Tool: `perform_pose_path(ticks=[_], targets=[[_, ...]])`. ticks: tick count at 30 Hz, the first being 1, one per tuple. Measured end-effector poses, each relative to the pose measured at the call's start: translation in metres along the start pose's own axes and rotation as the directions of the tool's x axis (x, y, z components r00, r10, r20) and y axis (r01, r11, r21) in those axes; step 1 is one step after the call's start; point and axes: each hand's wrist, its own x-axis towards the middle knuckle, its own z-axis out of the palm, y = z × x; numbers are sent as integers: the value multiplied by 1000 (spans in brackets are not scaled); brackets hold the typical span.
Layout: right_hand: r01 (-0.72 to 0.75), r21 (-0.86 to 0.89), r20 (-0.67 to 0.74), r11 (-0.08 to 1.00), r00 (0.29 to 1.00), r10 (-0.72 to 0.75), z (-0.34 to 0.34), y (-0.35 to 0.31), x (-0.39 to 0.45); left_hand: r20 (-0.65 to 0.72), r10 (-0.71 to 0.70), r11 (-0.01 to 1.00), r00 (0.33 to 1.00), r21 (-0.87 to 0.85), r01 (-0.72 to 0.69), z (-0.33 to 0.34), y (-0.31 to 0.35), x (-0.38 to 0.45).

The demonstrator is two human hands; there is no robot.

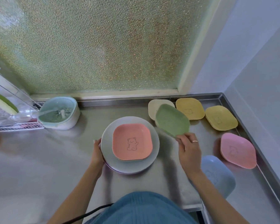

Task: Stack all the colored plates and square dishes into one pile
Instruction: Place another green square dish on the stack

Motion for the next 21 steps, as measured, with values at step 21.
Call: perform_pose_path(ticks=[21], targets=[[240,-83,374,967,907,-193,-4,-15,-41,23,49,980,999,190,-52,55,-33,17]])
